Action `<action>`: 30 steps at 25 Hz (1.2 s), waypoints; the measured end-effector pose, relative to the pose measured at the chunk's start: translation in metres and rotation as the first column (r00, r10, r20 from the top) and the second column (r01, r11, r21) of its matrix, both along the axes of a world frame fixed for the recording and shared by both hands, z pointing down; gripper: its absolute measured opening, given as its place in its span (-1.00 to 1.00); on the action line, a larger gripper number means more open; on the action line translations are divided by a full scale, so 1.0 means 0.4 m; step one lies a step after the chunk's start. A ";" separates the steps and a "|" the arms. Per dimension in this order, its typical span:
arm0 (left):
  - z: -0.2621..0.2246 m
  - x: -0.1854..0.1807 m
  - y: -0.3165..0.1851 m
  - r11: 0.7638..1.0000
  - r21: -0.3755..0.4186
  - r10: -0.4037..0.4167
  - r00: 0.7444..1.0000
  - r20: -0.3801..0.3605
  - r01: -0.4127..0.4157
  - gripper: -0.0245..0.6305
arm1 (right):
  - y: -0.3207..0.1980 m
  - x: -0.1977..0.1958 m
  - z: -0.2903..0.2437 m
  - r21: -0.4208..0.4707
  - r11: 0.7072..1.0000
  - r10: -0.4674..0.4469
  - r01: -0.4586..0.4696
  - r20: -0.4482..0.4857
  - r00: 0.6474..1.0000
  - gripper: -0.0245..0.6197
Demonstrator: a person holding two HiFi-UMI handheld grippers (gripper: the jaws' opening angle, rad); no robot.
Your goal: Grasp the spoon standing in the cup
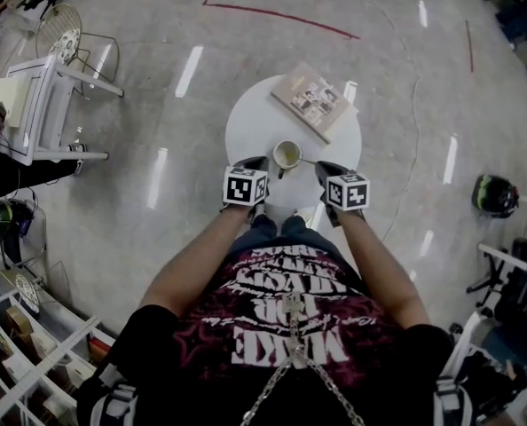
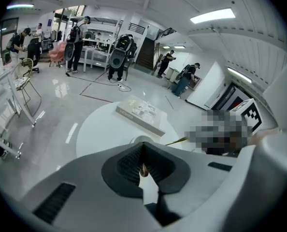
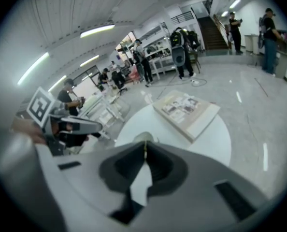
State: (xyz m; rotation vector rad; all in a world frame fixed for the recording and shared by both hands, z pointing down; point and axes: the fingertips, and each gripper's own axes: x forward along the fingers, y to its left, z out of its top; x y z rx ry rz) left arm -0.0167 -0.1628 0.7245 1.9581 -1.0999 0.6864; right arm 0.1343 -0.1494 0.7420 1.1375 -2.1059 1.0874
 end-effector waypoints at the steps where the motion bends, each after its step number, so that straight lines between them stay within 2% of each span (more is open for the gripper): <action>1: 0.005 -0.007 0.000 1.000 -0.001 -0.002 1.000 0.001 0.002 -0.85 | -0.002 -0.003 0.011 -0.009 1.000 0.006 -0.006 0.005 1.000 -0.81; 6: 0.006 -0.074 0.016 0.999 -0.011 -0.039 0.999 0.026 0.039 -0.85 | -0.005 -0.039 0.051 -0.043 0.999 0.004 -0.003 0.026 1.000 -0.81; 12: -0.008 -0.104 0.019 0.999 -0.004 -0.051 0.998 0.036 0.052 -0.85 | -0.021 -0.042 0.074 -0.051 0.999 0.015 -0.014 0.019 1.000 -0.81; 22: -0.024 -0.112 -0.001 1.000 0.012 -0.017 0.999 0.039 0.017 -0.85 | -0.030 -0.034 0.084 -0.029 1.000 0.010 -0.012 -0.069 0.998 -0.80; 25: -0.023 -0.101 -0.003 1.000 0.010 -0.005 0.999 0.037 0.004 -0.85 | -0.033 -0.028 0.077 -0.020 1.000 0.010 -0.011 -0.061 0.998 -0.54; 30: -0.033 -0.078 -0.021 0.999 0.024 0.022 0.999 0.034 -0.023 -0.85 | -0.038 0.001 0.060 0.002 0.999 0.036 -0.036 -0.063 0.997 -0.54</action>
